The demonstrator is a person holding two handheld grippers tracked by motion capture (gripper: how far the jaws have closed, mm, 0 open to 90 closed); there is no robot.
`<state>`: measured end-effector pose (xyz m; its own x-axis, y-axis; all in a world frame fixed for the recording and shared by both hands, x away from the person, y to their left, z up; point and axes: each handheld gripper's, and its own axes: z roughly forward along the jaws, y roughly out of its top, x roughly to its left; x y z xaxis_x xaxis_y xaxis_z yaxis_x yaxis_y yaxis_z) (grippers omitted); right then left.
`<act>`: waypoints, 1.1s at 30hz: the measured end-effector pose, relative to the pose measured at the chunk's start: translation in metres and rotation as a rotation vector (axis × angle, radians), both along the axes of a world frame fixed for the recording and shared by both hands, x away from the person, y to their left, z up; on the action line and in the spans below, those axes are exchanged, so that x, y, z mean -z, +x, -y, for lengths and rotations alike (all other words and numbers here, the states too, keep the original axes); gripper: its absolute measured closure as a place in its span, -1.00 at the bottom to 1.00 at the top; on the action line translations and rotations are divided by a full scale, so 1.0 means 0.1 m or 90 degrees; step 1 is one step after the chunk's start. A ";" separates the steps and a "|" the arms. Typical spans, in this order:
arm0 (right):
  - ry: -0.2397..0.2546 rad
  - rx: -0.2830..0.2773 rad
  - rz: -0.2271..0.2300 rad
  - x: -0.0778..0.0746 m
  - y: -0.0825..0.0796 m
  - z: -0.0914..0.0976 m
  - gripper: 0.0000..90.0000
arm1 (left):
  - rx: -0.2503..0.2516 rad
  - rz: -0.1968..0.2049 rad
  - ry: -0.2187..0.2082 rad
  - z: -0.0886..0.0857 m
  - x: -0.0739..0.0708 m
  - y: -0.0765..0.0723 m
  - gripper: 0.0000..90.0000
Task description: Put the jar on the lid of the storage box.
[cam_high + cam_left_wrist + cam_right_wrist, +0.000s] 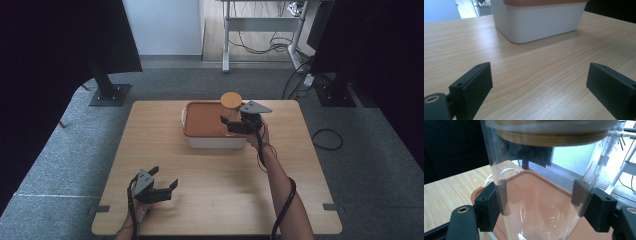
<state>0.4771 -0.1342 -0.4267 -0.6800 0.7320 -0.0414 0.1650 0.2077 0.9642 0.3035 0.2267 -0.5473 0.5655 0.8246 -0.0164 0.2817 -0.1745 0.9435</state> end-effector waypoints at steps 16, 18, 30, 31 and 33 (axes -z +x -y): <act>-0.021 0.022 -0.008 0.08 0.15 -0.09 -0.44 | 0.001 0.000 0.001 0.00 0.00 0.00 -0.86; -0.023 0.025 -0.008 0.09 0.16 -0.10 -0.44 | 0.001 0.000 0.001 0.00 0.00 0.00 -0.86; -0.027 0.039 -0.007 0.13 0.22 -0.10 -0.44 | 0.003 0.000 0.003 0.01 0.00 0.00 -0.86; -0.025 0.040 -0.007 0.13 0.22 -0.10 -0.44 | 0.002 0.001 0.003 0.01 0.00 0.00 -0.86; -0.019 0.041 -0.010 0.14 0.22 -0.09 -0.44 | 0.002 0.001 0.003 0.01 0.00 0.00 -0.86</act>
